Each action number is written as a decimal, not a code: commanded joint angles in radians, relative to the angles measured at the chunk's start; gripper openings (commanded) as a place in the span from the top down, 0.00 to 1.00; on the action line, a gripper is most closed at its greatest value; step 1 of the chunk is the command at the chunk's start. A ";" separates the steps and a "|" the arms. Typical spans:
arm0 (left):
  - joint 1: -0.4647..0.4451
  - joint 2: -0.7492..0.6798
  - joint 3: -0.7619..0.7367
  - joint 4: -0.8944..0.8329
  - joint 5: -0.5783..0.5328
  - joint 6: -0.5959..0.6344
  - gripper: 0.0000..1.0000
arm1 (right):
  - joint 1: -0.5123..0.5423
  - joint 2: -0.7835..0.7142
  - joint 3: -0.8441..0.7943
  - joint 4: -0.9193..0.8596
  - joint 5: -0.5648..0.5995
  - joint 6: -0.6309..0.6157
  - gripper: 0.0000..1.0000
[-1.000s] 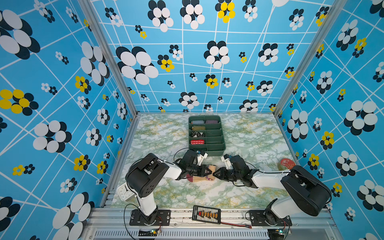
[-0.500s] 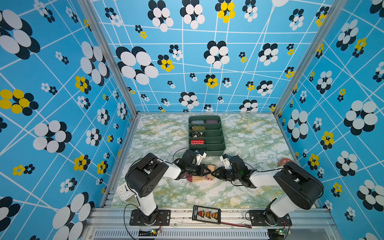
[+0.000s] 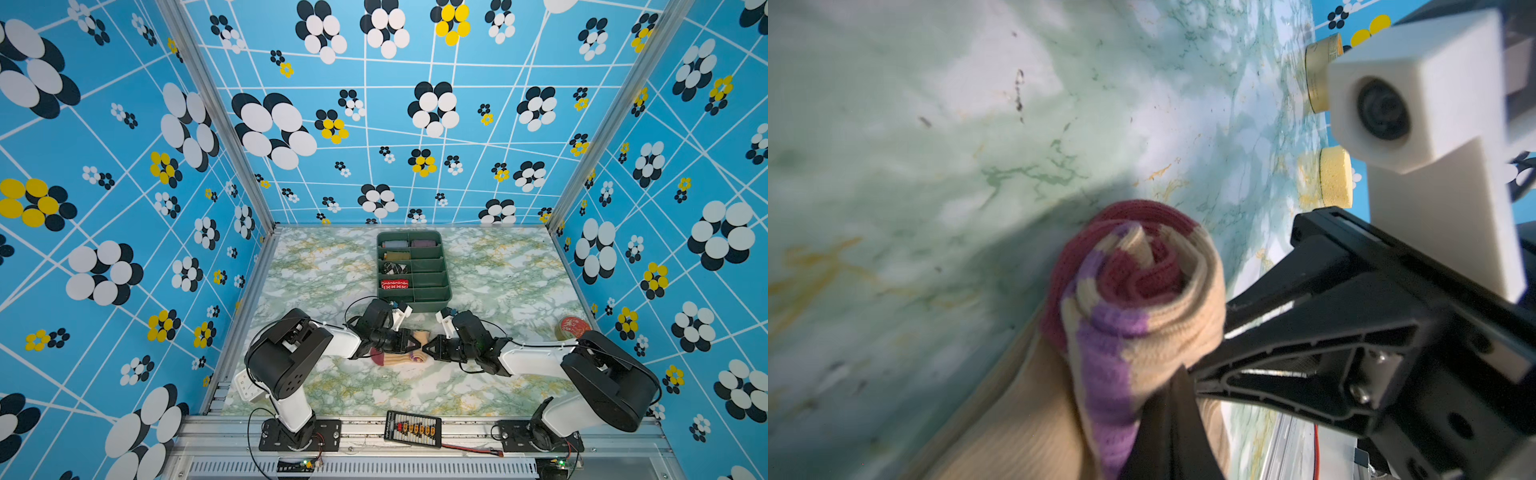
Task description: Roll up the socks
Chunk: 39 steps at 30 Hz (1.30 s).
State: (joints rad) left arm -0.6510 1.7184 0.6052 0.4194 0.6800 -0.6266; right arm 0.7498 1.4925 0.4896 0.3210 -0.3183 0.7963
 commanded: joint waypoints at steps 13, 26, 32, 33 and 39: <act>-0.044 0.032 0.013 -0.261 -0.119 0.027 1.00 | 0.082 -0.026 0.200 -0.393 0.143 -0.155 0.96; -0.061 0.050 0.042 -0.310 -0.140 0.042 1.00 | 0.118 0.036 0.260 -0.430 0.170 -0.148 0.70; -0.064 0.062 0.039 -0.309 -0.140 0.047 1.00 | 0.101 0.010 0.232 -0.409 0.167 -0.138 0.63; -0.064 0.065 0.039 -0.309 -0.143 0.047 1.00 | 0.096 0.003 0.225 -0.404 0.162 -0.135 0.62; -0.064 0.069 0.034 -0.315 -0.149 0.045 1.00 | 0.022 -0.109 0.142 -0.358 0.135 -0.118 0.60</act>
State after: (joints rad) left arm -0.7010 1.7214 0.6765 0.2684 0.6285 -0.6014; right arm 0.8028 1.4471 0.6647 -0.0757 -0.1661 0.6685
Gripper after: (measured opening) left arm 0.039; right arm 0.397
